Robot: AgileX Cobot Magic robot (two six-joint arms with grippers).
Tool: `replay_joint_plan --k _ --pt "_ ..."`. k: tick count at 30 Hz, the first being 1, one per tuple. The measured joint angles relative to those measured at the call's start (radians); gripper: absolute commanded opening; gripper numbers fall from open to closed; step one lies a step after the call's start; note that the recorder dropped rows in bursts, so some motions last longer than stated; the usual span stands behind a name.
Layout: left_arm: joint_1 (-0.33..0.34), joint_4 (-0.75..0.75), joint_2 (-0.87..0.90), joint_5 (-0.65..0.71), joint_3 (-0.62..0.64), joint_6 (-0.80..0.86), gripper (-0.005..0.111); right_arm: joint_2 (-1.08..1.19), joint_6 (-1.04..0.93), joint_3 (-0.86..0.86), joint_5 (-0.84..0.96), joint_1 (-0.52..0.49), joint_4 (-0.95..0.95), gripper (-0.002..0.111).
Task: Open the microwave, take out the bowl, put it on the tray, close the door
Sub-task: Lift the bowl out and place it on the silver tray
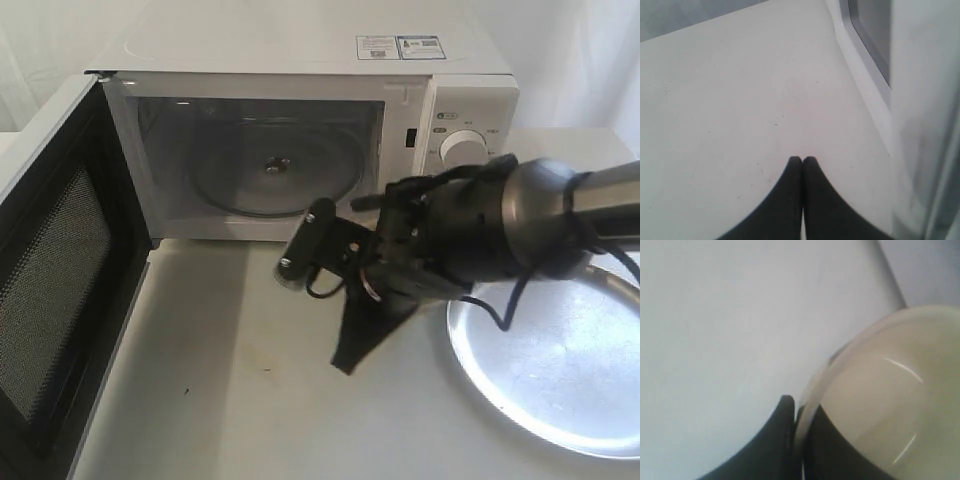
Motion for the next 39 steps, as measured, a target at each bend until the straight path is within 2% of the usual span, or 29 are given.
replay_joint_plan --k 4,7,15,19,25,28,35,39 --pt "0.000 0.000 0.000 0.000 0.000 0.000 0.000 -0.007 0.309 0.097 0.210 -0.002 -0.231 0.000" --pt "0.000 0.000 0.000 0.000 0.000 0.000 0.000 -0.014 0.449 0.150 0.325 -0.006 -0.357 0.000" --pt "0.000 0.000 0.000 0.000 0.000 0.000 0.000 -0.016 0.620 0.243 0.363 -0.006 -0.505 0.001" --pt "0.000 0.000 0.000 0.000 0.000 0.000 0.000 -0.016 0.762 0.260 0.364 -0.006 -0.620 0.012" --pt "0.000 0.000 0.000 0.000 0.000 0.000 0.000 -0.016 0.809 0.266 0.342 -0.006 -0.653 0.037" --pt "0.000 0.000 0.000 0.000 0.000 0.000 0.000 -0.016 0.813 0.266 0.340 -0.006 -0.648 0.045" --pt "0.000 0.000 0.000 0.000 0.000 0.000 0.000 -0.019 0.821 0.266 0.335 -0.003 -0.667 0.046" --pt "0.000 0.000 0.000 0.000 0.000 0.000 0.000 -0.051 0.833 0.266 0.284 0.043 -0.687 0.046"
